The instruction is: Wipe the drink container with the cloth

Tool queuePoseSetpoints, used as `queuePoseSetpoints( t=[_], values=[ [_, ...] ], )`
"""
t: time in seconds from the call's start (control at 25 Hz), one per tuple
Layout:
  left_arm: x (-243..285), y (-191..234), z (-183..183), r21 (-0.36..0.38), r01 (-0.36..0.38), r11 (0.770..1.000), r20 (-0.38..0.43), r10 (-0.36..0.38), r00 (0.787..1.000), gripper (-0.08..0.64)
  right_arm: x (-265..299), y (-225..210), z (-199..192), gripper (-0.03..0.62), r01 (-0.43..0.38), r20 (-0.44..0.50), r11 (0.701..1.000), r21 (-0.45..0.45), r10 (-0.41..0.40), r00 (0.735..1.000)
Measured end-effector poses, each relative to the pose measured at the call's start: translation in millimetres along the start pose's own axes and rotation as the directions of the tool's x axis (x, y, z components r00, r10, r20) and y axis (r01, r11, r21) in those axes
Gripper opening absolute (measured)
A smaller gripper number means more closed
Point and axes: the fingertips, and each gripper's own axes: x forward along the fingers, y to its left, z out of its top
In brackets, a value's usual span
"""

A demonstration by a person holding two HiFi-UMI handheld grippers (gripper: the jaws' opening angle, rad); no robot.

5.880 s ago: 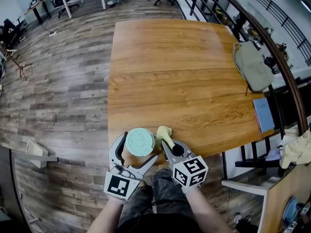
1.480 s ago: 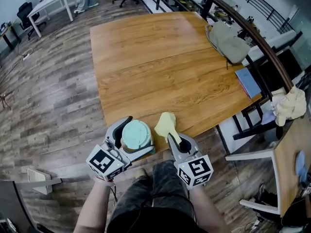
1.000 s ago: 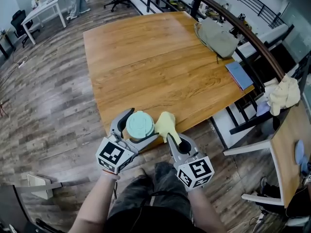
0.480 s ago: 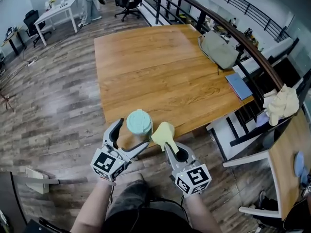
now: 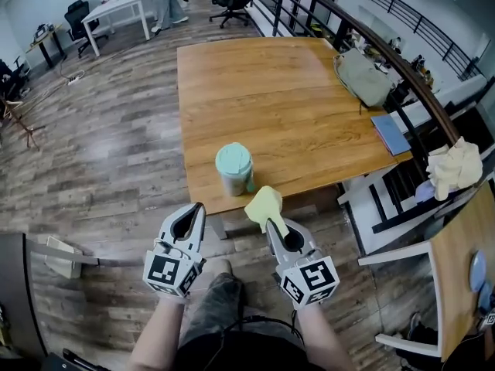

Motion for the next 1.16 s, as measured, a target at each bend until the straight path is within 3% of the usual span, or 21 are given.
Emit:
queuePoseSetpoints(
  t=[0.48, 0.8, 1.16],
  values=[
    [-58, -47, -1, -0.085, -0.034, 0.996, 0.001, 0.034, 0.999, -0.003, -56, 47, 4, 0.023, -0.042, 0.016, 0.997, -0.062, 0.043, 0.999],
    [-90, -49, 3, -0.086, -0.064, 0.994, 0.012, 0.066, 0.998, -0.003, -80, 62, 4, 0.023, -0.036, 0.022, 0.992, -0.118, 0.039, 0.999],
    [-114, -42, 9, -0.071, -0.066, 0.995, 0.000, 0.066, 0.998, -0.003, -89, 72, 2, 0.023, -0.024, 0.044, 0.995, -0.097, 0.028, 0.999]
  ],
)
